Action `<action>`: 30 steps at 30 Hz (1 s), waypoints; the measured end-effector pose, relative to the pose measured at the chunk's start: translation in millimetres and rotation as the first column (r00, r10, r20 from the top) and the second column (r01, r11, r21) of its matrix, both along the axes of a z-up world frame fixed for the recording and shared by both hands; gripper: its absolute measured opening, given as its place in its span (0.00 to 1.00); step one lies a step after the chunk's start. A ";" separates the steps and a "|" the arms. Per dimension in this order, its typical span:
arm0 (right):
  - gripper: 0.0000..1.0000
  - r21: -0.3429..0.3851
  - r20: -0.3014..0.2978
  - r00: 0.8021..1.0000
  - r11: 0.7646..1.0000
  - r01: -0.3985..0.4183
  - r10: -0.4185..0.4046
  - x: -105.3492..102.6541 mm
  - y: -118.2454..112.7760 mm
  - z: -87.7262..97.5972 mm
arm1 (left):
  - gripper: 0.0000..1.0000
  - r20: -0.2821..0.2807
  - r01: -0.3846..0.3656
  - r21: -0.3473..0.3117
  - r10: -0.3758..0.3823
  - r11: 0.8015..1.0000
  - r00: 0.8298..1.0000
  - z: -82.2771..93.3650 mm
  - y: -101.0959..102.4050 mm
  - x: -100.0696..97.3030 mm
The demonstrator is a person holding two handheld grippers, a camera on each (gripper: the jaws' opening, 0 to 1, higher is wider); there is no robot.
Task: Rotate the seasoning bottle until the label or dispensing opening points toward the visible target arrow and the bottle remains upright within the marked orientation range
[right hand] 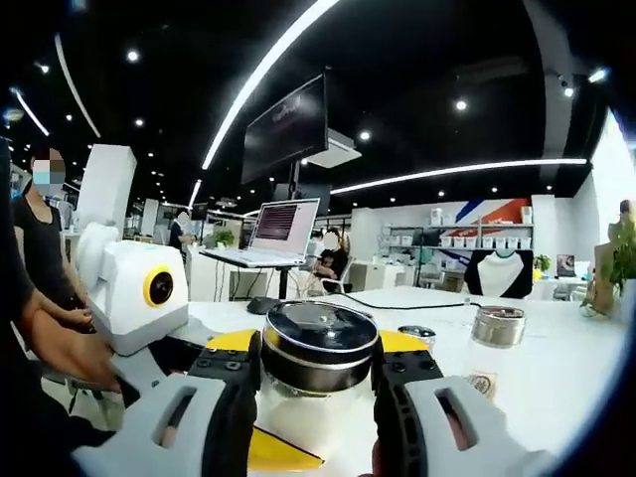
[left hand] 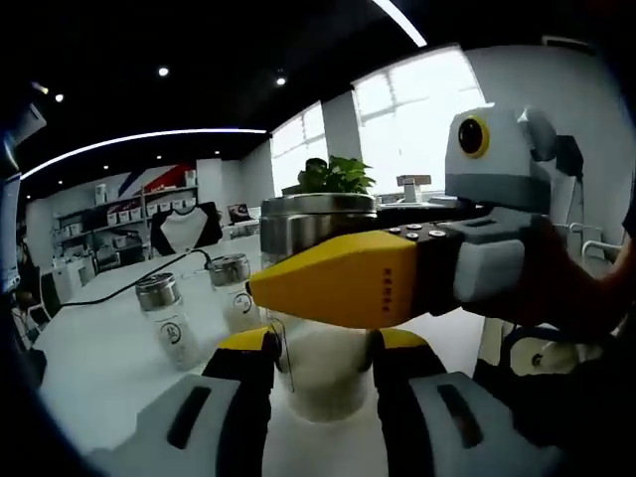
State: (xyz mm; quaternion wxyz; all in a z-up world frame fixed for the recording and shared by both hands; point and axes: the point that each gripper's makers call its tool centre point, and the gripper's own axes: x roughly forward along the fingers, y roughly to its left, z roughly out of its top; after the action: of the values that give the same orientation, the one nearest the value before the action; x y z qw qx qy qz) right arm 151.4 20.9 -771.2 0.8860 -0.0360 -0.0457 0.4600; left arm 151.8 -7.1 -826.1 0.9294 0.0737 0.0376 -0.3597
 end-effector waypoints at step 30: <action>0.41 0.038 0.000 0.940 0.939 -0.341 0.341 -38.1 3.0 13.0 | 0.43 0.079 0.220 -0.091 -0.213 0.971 0.974 20.5 -14.0 -18.2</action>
State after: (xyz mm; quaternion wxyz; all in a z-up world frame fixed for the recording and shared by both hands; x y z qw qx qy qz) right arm 113.3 23.9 -758.1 0.7938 -0.0092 -0.0569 0.6054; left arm 133.7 -21.0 -805.6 0.8878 0.0432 -0.0204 -0.4578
